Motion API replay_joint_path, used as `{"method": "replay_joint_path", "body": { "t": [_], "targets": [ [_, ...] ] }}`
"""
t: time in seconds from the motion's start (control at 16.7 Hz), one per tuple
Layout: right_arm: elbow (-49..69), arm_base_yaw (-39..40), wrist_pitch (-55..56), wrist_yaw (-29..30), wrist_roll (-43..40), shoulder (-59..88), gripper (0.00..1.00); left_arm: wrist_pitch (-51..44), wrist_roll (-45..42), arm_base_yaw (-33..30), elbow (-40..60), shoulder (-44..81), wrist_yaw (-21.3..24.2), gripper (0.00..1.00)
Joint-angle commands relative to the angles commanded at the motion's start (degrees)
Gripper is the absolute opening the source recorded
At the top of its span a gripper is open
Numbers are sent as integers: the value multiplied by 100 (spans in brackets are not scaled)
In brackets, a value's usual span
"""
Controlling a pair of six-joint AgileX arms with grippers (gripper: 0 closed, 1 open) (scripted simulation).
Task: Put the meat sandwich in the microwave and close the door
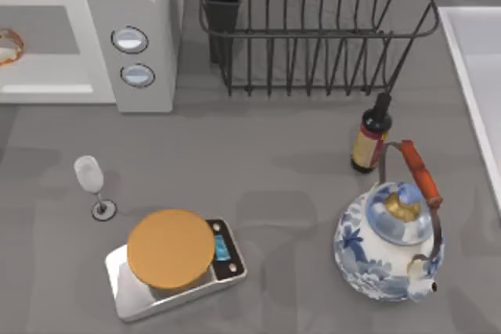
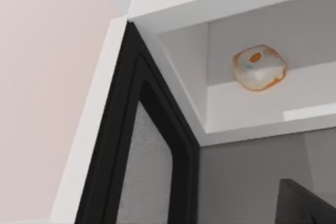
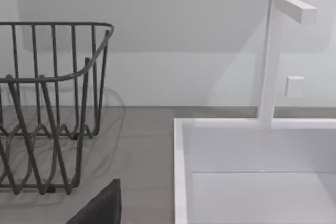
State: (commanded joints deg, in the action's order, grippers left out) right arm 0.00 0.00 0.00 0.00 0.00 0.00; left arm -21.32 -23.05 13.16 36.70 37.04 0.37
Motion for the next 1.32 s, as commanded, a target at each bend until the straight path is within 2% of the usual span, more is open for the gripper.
{"method": "replay_joint_path", "body": {
  "t": [0.48,0.78,0.96,1.32],
  "targets": [
    [0,0,0,0,0,0,100,-1547,-2179,3107,2858,4282,2343,0],
    [0,0,0,0,0,0,100,-2130,-2879,4384,4039,5996,3507,0],
    [0,0,0,0,0,0,100,-2257,-2999,4700,4334,6391,3808,0],
    [0,0,0,0,0,0,100,-2235,-3003,4691,4318,6394,3801,0]
  ]
}}
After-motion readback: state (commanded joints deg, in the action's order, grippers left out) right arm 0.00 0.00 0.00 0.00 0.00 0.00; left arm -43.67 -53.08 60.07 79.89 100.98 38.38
